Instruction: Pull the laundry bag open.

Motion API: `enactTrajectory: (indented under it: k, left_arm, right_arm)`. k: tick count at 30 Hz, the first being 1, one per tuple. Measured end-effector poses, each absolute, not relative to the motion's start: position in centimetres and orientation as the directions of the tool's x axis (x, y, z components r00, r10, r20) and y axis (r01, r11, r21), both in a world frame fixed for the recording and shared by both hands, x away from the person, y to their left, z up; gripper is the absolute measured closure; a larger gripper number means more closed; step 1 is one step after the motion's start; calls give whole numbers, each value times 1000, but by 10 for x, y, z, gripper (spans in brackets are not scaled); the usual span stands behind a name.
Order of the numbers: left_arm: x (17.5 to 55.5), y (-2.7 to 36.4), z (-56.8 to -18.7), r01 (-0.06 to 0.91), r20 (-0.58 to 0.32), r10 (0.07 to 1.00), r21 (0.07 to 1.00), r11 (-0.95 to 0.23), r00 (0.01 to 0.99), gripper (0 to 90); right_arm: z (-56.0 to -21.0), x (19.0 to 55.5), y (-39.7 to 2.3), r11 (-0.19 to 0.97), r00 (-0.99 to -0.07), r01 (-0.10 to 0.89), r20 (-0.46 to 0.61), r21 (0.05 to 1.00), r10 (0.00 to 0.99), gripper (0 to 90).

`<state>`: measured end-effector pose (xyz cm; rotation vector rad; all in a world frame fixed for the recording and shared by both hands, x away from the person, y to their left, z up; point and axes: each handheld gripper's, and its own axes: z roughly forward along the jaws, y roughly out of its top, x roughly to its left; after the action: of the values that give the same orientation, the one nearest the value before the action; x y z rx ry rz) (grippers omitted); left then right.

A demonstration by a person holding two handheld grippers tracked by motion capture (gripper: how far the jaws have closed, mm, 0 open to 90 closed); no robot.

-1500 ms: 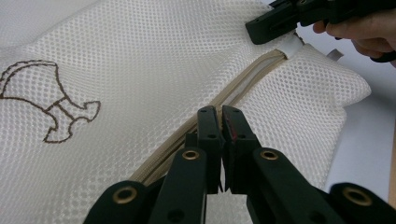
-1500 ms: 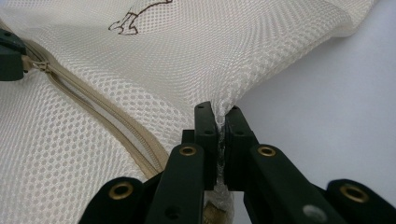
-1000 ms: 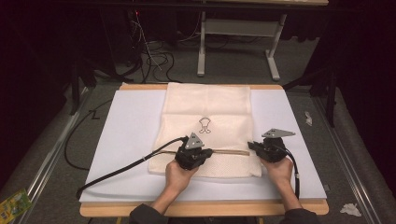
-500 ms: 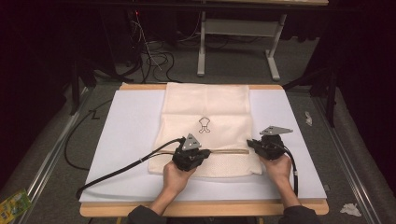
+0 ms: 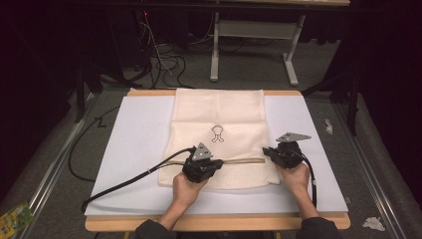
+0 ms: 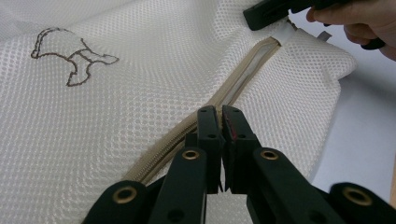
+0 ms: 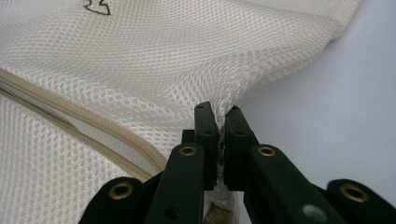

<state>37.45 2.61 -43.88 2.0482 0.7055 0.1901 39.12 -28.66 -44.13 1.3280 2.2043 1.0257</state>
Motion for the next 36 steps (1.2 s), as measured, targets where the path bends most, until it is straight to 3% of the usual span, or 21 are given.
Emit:
enactTrajectory:
  k: [36]
  left_arm:
    - [373, 55, -429, 405, -146, 578, 845, -348, 803, 871]
  right_arm:
    - [-441, 389, -284, 307, -500, 600, 48, 739, 864, 879]
